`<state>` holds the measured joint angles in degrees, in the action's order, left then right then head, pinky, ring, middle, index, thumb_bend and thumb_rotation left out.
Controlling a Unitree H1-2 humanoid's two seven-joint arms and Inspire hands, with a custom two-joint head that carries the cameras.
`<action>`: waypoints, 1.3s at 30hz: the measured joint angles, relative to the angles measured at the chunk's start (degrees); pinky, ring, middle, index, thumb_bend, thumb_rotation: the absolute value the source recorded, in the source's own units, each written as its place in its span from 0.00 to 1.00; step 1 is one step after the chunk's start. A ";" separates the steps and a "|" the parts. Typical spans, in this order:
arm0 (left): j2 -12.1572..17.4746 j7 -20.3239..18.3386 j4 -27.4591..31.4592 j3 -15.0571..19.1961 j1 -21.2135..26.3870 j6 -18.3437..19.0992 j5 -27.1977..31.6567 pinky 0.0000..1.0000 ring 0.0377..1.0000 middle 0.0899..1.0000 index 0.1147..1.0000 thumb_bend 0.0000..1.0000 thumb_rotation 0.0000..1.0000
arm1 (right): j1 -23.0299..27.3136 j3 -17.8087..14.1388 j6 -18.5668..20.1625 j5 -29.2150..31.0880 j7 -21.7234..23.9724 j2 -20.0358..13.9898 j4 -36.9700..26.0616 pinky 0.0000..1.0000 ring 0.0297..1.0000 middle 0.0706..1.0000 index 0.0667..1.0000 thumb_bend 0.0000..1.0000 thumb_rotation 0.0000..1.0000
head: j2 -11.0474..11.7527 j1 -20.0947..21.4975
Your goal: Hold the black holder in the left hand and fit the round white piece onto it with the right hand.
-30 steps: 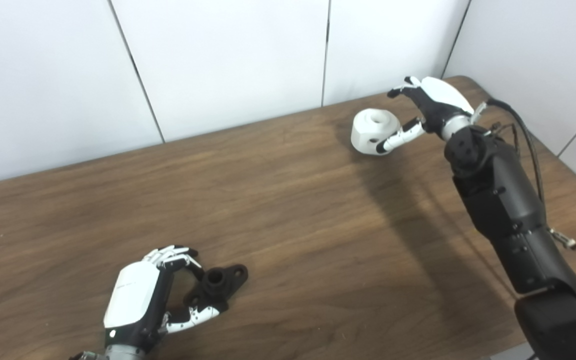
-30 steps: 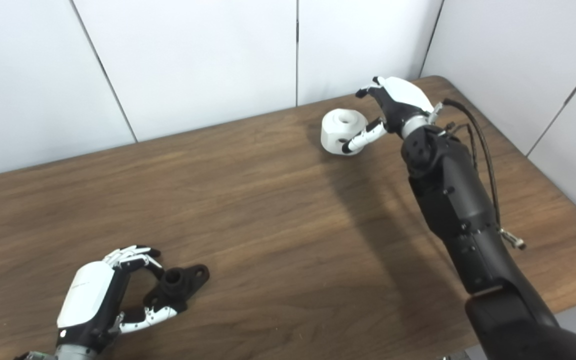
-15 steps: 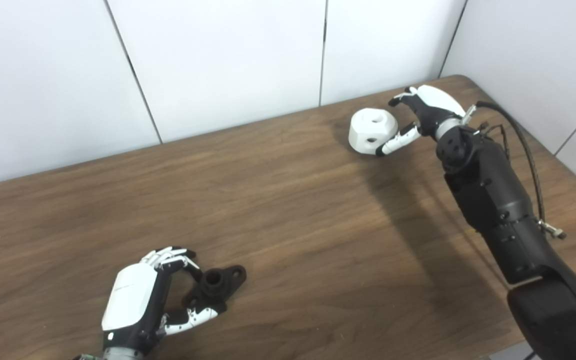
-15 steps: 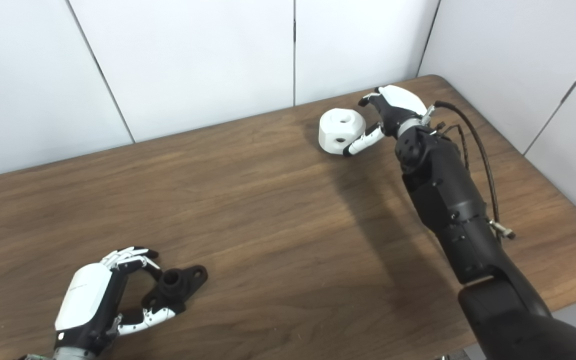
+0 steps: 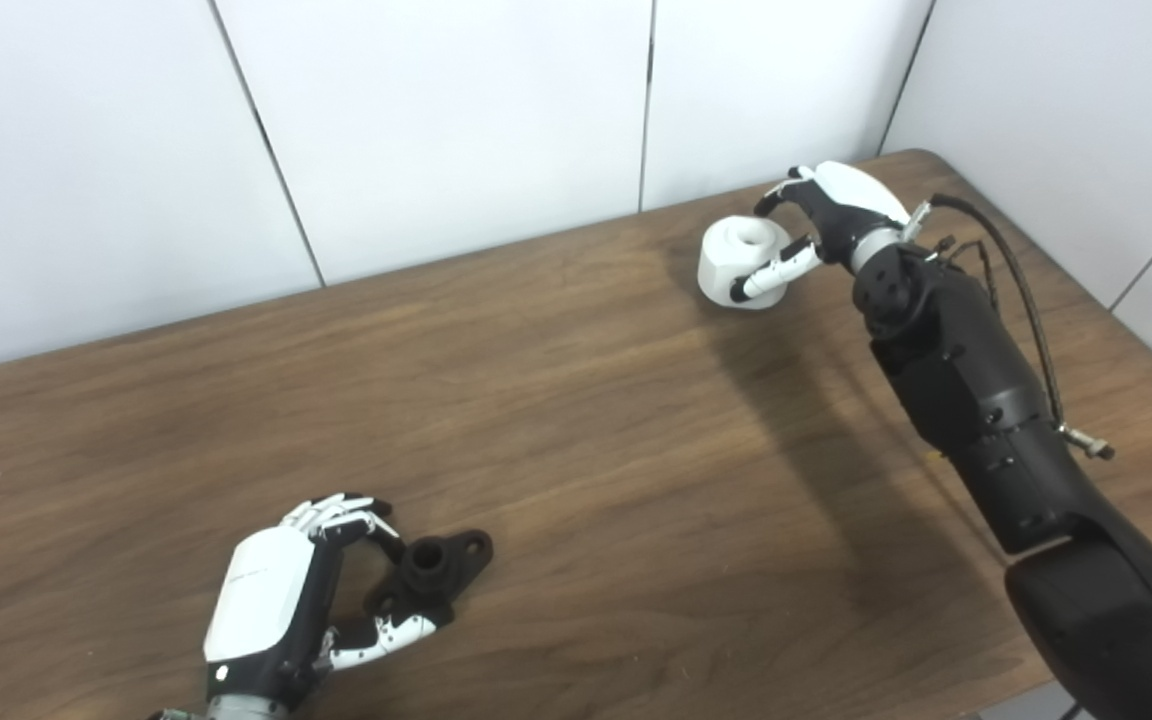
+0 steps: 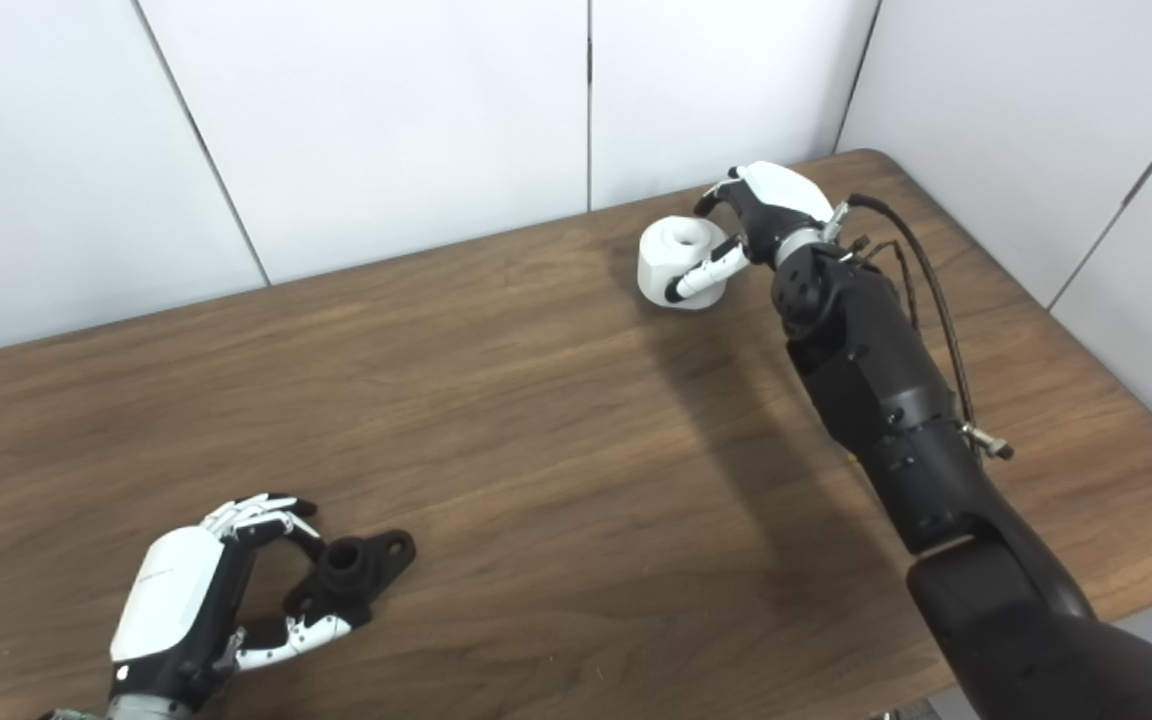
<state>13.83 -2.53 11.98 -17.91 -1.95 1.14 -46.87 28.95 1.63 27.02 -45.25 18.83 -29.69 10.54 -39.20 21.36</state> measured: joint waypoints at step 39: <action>-0.08 0.00 -0.13 0.28 -0.03 -0.12 0.22 0.88 0.83 0.74 0.42 0.52 0.04 | -0.25 0.55 0.03 2.48 -1.91 -1.33 0.04 1.00 1.00 0.93 0.65 0.90 0.24 | 0.18 0.18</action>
<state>13.74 -2.53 11.86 -17.64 -1.98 1.02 -46.65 28.70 2.18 27.05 -42.77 16.92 -31.02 10.58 -39.02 21.53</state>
